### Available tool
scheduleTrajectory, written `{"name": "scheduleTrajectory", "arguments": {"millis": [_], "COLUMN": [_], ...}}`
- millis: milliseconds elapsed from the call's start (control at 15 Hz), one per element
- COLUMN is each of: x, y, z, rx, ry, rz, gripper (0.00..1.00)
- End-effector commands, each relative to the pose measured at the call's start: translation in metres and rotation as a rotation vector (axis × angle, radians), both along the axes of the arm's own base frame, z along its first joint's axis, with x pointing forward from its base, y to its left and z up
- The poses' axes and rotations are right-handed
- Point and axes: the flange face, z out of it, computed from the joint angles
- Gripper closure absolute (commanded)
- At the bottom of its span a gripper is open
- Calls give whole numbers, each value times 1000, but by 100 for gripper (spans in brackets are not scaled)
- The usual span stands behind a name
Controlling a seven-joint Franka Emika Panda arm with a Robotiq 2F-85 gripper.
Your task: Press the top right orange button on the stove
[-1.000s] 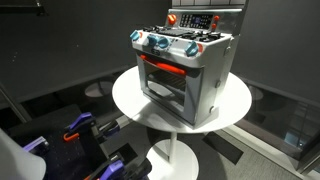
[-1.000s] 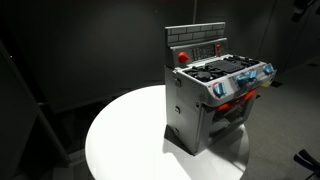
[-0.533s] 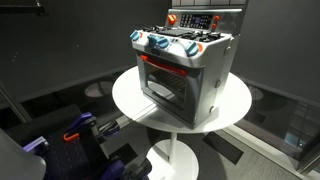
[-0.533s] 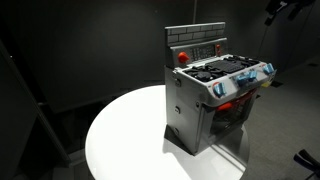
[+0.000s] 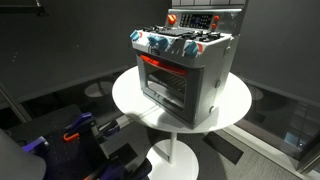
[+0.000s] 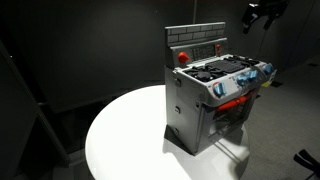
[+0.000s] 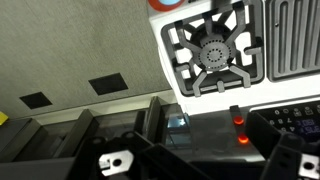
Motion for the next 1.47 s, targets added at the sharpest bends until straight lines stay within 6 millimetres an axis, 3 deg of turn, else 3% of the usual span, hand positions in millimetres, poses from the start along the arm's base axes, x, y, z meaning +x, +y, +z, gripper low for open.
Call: {"name": "scheduleTrajectory", "arguments": {"millis": [0,533,1400], "x": [40,90,123], "y": [-2,0,6], "z": [-6,-35,-51], "rx": [-8,13,29], "ry": [20,81,122], "rz": [-36,-53,-52], "gripper": [0,0,0]}}
